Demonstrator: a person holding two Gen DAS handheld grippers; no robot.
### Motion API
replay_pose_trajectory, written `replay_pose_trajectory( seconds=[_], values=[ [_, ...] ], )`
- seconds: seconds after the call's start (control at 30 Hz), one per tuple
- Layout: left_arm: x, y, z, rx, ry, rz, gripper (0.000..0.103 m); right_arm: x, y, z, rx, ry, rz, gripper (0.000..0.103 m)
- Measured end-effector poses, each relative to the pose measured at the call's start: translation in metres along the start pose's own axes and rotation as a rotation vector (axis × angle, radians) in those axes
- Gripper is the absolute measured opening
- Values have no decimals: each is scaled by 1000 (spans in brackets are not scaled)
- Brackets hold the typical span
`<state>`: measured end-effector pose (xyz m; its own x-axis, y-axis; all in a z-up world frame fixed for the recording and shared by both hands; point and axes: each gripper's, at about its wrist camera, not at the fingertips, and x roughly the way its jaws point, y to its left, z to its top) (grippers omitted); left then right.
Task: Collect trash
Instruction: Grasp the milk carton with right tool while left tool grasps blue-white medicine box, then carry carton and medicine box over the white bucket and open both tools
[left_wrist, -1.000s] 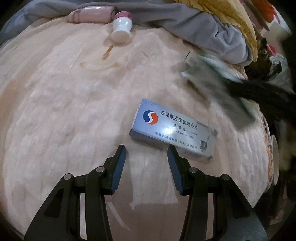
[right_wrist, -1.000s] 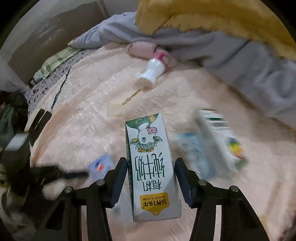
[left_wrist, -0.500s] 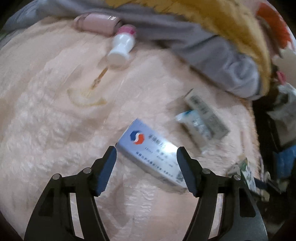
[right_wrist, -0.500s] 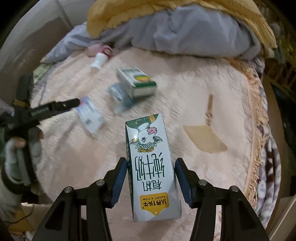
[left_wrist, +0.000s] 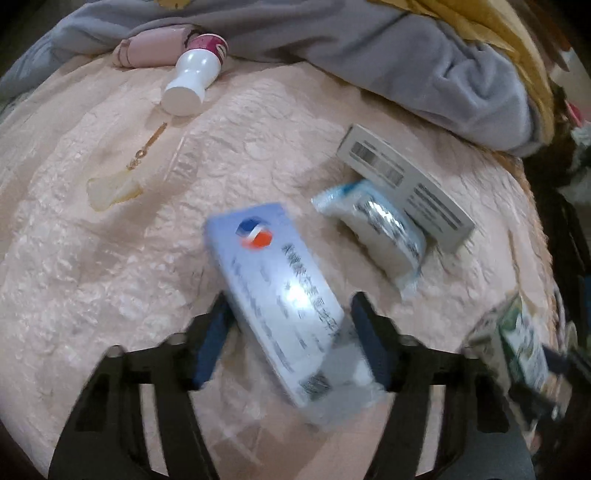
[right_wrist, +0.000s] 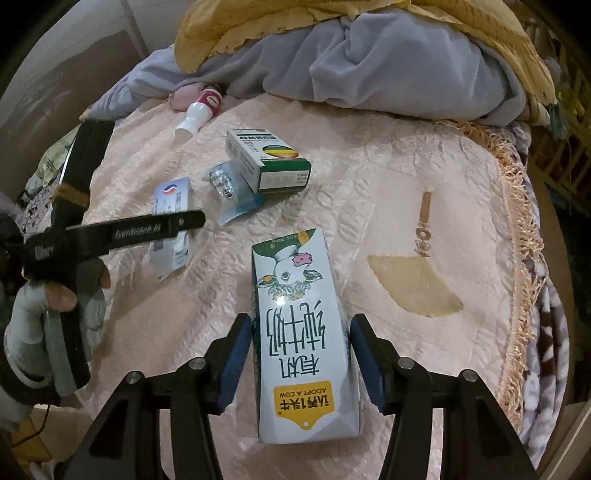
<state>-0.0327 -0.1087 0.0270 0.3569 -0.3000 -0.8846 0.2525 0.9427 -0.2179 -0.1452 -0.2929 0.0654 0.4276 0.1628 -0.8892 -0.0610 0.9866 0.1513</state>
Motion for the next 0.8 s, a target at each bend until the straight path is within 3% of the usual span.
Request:
replay_pose_trajectory(
  seconds=[0.17, 0.2, 0.27, 0.37, 0.57, 0.8],
  values=[
    [-32, -2, -11, 46, 8, -64, 42, -36, -15, -11, 65, -63, 49, 53],
    [-39, -7, -12, 62, 3, -74, 25, -46, -20, -14, 85, -79, 57, 53],
    [-52, -22, -14, 104, 6, -100, 16, -62, -29, -20, 126, -104, 76, 53],
    [-67, -46, -23, 147, 2, -151, 16, -87, -40, -29, 162, -132, 63, 53],
    [-76, -62, -37, 164, 18, -180, 16, -119, -51, -51, 198, -171, 44, 53],
    [-109, -122, -44, 287, -33, -238, 16, -167, -83, -77, 255, -231, 1, 53]
  ],
)
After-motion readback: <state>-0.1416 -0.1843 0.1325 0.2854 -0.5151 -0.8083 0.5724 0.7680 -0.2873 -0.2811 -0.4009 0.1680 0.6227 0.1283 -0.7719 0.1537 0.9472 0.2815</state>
